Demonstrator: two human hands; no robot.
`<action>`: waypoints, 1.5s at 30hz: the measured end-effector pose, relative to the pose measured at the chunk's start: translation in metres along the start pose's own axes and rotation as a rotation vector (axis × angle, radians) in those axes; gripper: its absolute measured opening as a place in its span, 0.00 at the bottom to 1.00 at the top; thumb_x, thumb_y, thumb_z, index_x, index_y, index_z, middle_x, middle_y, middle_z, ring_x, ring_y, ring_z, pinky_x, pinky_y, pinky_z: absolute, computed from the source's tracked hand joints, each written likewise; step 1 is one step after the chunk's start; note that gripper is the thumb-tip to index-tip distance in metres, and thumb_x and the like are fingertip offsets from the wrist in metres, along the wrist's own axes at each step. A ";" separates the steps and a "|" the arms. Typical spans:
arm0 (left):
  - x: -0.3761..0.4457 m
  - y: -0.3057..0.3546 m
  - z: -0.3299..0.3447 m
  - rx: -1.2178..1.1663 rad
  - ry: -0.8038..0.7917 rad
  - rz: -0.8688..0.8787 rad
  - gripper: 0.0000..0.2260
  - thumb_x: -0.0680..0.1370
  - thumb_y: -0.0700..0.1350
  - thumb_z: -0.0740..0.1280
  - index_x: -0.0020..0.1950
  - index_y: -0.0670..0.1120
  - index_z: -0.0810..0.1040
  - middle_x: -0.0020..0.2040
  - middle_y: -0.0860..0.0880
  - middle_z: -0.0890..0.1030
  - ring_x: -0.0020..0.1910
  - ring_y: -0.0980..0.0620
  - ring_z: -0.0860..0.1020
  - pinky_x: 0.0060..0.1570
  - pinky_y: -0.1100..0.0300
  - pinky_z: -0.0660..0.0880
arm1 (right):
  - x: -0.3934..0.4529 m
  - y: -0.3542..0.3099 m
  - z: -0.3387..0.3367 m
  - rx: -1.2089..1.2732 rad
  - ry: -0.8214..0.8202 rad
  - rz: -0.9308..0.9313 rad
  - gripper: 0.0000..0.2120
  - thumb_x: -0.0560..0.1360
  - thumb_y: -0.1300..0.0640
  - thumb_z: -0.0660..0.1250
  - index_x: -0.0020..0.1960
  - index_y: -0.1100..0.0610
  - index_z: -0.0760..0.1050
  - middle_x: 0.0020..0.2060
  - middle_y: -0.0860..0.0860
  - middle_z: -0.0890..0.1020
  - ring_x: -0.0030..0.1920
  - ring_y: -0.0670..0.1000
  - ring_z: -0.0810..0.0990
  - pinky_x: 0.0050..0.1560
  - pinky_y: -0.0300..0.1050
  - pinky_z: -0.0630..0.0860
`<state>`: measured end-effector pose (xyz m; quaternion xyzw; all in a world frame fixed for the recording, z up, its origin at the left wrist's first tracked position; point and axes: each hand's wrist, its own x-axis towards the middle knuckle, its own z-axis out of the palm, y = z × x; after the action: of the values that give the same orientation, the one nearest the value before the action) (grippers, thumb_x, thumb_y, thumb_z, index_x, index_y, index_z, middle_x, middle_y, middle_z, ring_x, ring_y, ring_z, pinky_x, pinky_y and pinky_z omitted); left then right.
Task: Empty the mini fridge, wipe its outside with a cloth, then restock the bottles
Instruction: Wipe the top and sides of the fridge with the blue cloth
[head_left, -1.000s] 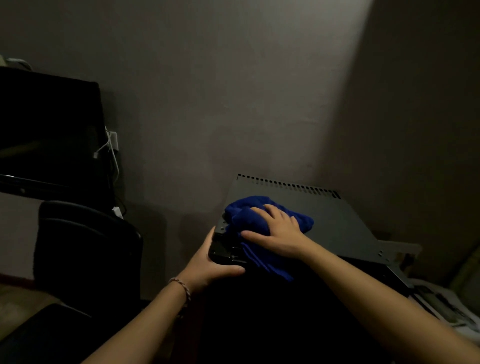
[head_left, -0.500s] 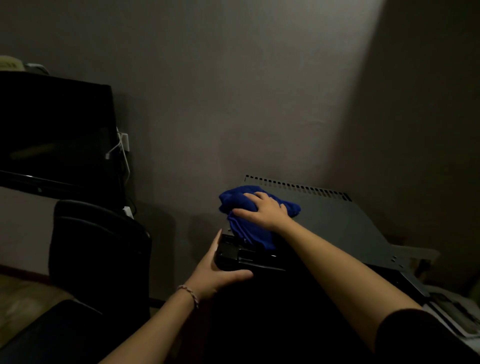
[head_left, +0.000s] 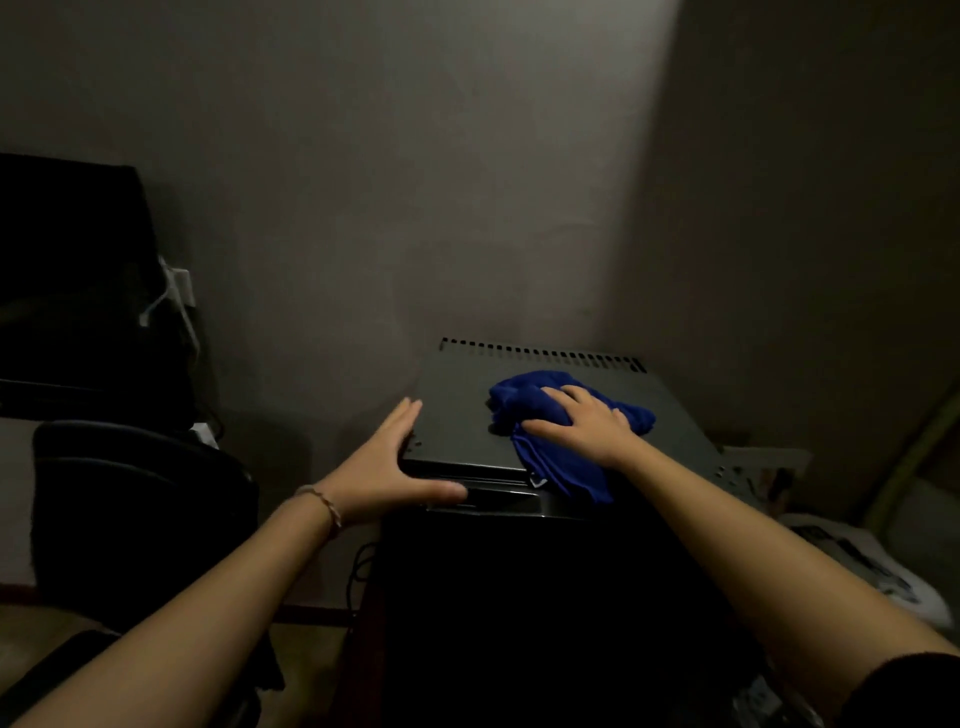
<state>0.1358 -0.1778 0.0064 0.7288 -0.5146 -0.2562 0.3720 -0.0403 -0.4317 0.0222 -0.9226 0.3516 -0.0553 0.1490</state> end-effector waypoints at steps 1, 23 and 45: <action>0.008 0.014 -0.001 0.070 -0.050 0.009 0.60 0.58 0.75 0.72 0.81 0.56 0.48 0.80 0.60 0.44 0.78 0.60 0.48 0.77 0.54 0.52 | -0.008 0.010 -0.005 0.001 -0.009 0.000 0.38 0.73 0.25 0.57 0.78 0.38 0.55 0.80 0.45 0.56 0.79 0.55 0.55 0.75 0.65 0.50; 0.189 0.131 0.168 0.815 0.005 -0.332 0.36 0.77 0.72 0.38 0.81 0.56 0.43 0.81 0.54 0.40 0.78 0.33 0.37 0.72 0.30 0.38 | -0.005 0.209 -0.058 0.214 0.063 -0.204 0.38 0.72 0.32 0.65 0.78 0.39 0.57 0.78 0.51 0.59 0.78 0.60 0.53 0.77 0.60 0.52; 0.218 0.166 0.209 0.809 0.046 -0.410 0.30 0.80 0.69 0.43 0.80 0.61 0.44 0.81 0.59 0.40 0.79 0.39 0.39 0.72 0.30 0.40 | -0.030 0.224 -0.012 0.664 0.400 -0.325 0.21 0.71 0.31 0.65 0.58 0.41 0.78 0.57 0.44 0.71 0.63 0.48 0.67 0.61 0.29 0.59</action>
<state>-0.0411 -0.4732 0.0185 0.9079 -0.4102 -0.0864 0.0102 -0.2072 -0.5730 -0.0368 -0.8388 0.1867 -0.3667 0.3564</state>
